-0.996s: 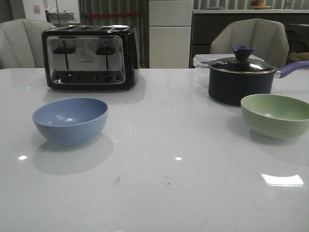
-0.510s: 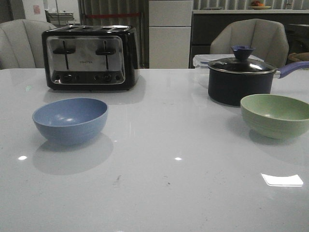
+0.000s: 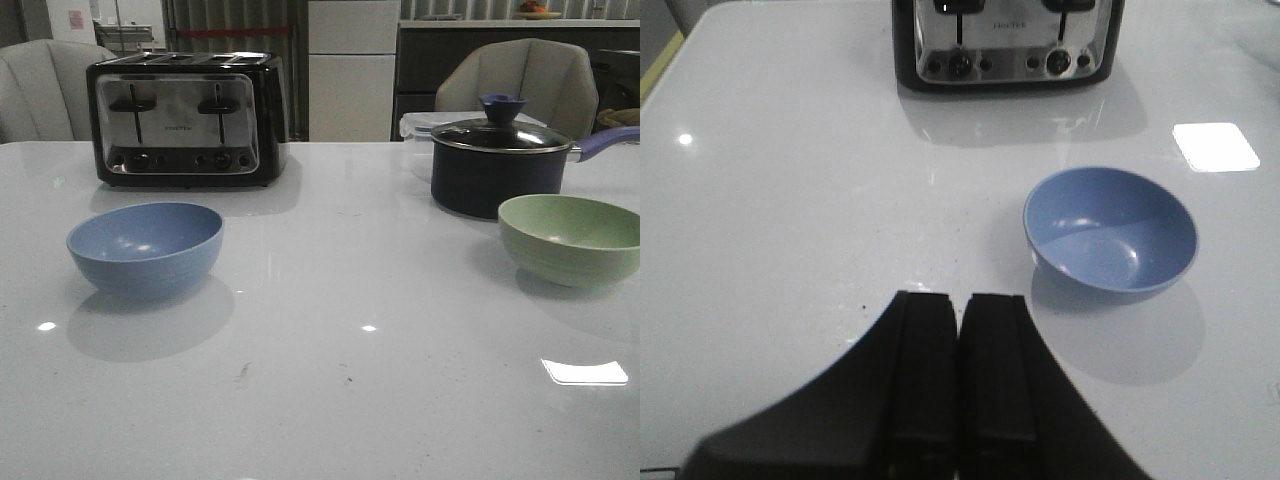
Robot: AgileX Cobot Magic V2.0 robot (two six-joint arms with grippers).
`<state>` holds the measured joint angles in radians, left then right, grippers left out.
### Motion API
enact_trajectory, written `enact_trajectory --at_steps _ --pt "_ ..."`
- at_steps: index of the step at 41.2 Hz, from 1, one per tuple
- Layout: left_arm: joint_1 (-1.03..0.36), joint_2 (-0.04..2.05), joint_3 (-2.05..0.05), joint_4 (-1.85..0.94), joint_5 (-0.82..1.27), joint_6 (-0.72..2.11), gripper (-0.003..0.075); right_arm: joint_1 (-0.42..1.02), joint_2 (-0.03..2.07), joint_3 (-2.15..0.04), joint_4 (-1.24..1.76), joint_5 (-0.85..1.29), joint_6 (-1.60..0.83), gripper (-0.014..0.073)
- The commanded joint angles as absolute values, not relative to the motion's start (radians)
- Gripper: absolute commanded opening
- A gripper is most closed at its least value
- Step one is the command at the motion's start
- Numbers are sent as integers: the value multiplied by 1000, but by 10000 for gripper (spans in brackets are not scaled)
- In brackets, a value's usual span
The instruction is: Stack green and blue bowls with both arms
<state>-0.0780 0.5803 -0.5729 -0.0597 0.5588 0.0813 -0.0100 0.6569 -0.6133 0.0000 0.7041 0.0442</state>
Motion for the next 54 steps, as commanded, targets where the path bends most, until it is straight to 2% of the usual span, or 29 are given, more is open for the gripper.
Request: enact_trajectory --at_steps 1,4,9,11,13,19,28,54 --pt "-76 624 -598 -65 476 74 108 -14 716 -643 0 657 36 76" --pt "-76 656 -598 -65 475 74 188 -14 760 -643 0 658 36 167" --pt "-76 699 -598 -65 475 74 442 -14 832 -643 0 644 36 396" --pt "-76 710 -598 -65 473 74 522 -15 863 -643 0 630 36 479" --pt "-76 718 -598 -65 468 74 557 -16 891 -644 0 609 36 517" --pt "-76 723 -598 -65 466 74 563 -53 1000 -676 9 553 63 535" --pt "-76 723 -598 -65 462 74 563 -131 1232 -836 55 565 62 534" --pt "-76 723 -598 -63 458 74 562 -137 1842 -1386 194 715 -56 505"
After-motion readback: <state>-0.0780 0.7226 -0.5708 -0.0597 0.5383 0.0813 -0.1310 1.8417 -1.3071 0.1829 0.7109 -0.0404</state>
